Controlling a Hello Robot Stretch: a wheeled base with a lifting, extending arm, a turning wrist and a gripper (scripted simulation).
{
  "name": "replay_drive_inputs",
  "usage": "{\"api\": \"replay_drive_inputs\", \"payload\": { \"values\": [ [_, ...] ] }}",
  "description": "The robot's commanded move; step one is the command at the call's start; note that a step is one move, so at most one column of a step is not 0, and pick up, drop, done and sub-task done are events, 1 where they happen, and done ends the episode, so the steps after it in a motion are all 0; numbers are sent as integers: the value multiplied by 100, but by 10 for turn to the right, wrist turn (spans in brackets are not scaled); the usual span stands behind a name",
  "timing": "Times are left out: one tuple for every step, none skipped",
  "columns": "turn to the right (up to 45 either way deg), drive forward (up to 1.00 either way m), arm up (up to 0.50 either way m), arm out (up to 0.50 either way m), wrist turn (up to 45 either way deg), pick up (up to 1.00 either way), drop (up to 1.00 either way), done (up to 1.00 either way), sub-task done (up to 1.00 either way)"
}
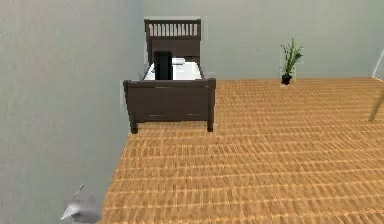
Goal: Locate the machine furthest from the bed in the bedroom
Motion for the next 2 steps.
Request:
{"api": "replay_drive_inputs", "payload": {
  "values": [
    [0, 50, 0, 0, 0, 0, 0, 0, 0],
    [-30, 0, 0, 0, 0, 0, 0, 0, 0]
  ]
}}
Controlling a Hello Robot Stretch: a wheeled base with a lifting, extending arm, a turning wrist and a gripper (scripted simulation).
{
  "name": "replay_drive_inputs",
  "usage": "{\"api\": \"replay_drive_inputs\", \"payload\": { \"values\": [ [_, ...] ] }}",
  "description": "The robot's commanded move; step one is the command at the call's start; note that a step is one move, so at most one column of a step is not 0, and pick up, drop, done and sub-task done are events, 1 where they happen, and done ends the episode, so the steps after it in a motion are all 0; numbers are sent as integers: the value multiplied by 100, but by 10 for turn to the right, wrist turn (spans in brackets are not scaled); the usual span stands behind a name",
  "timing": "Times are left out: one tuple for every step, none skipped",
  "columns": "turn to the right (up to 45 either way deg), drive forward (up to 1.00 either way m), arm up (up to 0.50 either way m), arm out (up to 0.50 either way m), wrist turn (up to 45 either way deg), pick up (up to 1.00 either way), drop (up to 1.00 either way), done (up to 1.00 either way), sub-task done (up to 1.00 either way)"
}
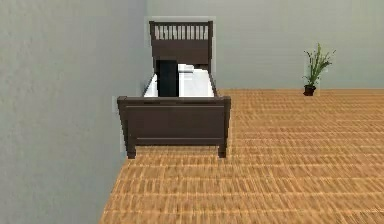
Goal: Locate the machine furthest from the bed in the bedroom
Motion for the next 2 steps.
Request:
{"api": "replay_drive_inputs", "payload": {
  "values": [
    [0, 95, 0, 0, 0, 0, 0, 0, 0],
    [90, 0, 0, 0, 0, 0, 0, 0, 0]
  ]
}}
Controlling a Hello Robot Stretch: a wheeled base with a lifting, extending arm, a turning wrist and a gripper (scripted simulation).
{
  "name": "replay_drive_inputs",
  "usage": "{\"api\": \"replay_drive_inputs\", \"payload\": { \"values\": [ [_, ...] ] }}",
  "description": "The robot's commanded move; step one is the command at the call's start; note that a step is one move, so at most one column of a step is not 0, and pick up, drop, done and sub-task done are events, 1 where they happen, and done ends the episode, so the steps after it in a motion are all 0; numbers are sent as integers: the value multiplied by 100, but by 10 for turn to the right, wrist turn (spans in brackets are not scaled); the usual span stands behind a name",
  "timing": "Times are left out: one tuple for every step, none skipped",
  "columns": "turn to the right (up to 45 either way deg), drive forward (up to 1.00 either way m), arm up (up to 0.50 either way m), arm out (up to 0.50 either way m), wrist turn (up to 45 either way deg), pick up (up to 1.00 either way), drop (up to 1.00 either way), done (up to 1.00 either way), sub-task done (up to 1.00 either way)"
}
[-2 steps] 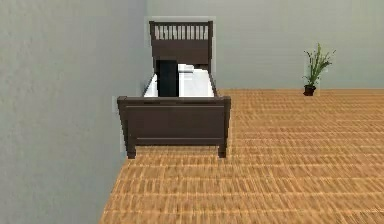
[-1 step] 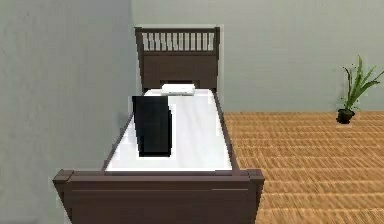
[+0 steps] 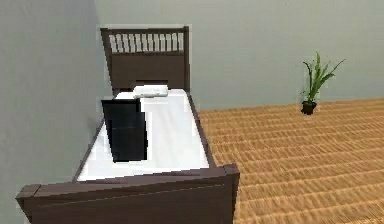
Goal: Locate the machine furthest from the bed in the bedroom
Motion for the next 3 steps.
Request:
{"api": "replay_drive_inputs", "payload": {
  "values": [
    [0, 25, 0, 0, 0, 0, 0, 0, 0],
    [450, 0, 0, 0, 0, 0, 0, 0, 0],
    [450, 0, 0, 0, 0, 0, 0, 0, 0]
  ]
}}
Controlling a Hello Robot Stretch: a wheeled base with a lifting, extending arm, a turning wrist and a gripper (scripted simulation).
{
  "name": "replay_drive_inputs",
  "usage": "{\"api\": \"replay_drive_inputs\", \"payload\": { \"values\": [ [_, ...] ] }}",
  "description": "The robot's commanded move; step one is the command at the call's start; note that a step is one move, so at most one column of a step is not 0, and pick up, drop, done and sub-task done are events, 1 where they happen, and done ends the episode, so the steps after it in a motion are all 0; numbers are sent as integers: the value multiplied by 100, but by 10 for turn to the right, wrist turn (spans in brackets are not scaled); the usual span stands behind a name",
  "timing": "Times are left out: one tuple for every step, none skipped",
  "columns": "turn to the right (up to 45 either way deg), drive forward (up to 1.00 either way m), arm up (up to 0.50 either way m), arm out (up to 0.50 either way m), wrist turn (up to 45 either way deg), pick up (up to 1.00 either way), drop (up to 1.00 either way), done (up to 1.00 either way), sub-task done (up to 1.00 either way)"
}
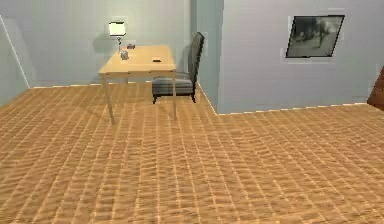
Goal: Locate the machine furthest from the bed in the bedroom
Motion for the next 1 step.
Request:
{"api": "replay_drive_inputs", "payload": {
  "values": [
    [450, 0, 0, 0, 0, 0, 0, 0, 0]
  ]
}}
